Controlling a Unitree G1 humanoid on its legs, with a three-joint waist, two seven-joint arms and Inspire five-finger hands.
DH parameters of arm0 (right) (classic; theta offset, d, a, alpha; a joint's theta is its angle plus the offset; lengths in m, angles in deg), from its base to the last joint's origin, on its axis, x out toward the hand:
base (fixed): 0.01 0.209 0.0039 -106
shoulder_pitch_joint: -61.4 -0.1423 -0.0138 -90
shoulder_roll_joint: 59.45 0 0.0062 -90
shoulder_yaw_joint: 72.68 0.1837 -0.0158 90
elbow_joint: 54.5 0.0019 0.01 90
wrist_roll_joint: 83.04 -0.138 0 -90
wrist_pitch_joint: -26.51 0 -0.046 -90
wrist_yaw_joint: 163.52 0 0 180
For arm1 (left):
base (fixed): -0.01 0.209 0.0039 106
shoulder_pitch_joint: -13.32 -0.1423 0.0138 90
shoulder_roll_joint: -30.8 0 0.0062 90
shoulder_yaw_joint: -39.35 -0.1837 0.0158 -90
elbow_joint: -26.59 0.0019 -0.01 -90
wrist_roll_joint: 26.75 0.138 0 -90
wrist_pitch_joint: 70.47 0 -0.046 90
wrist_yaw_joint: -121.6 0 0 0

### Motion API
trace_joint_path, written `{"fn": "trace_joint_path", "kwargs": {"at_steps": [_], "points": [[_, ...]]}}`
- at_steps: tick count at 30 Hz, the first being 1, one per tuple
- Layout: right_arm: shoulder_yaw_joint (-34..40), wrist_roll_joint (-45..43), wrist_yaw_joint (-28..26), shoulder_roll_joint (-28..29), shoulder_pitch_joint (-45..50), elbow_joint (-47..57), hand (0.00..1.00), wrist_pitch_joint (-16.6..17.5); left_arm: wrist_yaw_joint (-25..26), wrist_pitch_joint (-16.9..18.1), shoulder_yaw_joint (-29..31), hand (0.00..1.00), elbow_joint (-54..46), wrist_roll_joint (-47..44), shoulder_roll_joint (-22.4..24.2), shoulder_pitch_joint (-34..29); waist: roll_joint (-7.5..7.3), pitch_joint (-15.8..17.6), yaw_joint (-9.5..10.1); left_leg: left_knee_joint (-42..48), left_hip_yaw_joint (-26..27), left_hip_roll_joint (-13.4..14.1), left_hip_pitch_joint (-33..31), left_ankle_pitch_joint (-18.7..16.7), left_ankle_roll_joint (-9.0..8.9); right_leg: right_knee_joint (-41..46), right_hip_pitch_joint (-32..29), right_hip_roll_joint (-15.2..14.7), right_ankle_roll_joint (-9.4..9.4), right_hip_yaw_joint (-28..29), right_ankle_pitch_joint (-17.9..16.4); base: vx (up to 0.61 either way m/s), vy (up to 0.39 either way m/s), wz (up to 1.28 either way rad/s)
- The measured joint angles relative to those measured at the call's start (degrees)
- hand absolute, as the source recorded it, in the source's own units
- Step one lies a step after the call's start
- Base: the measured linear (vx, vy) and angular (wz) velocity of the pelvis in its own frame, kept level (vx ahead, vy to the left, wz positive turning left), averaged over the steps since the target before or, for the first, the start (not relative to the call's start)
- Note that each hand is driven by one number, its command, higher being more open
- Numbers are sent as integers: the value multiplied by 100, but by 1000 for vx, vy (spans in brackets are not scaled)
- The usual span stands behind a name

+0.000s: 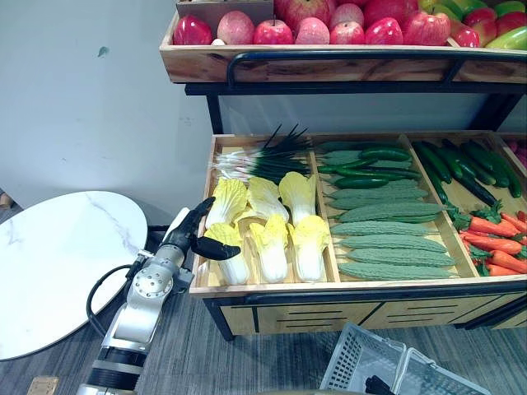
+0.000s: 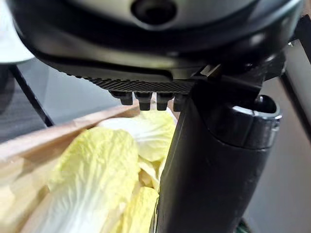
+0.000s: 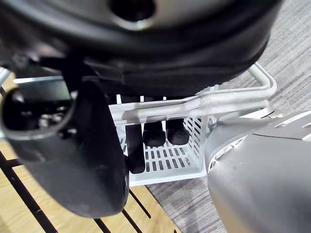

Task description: Pick vegetable in the basket

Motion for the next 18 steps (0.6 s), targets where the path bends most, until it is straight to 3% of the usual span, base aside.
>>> {"fn": "trace_joint_path", "kwargs": {"at_steps": [4,12,18], "points": [[-11,1,-32,7,-20,4,0,-2,177,-4,-36,100,42,457,2,-152,-7,0,-32,0,0,0,-29,1,-1,-84,15,-17,-1,-14,37,0,0,0],[-131,1,-44,2,-42,4,0,2,1093,190,-222,100,220,899,83,-274,-40,21,-76,0,1,7,-29,6,-6,-85,16,-19,-2,-23,42,-13,-2,0],[-242,0,-58,22,-39,61,0,4,1244,435,-315,100,342,923,206,-313,-90,59,-82,0,8,11,-36,10,-9,-85,5,-19,-2,-19,48,-27,-4,0]]}}
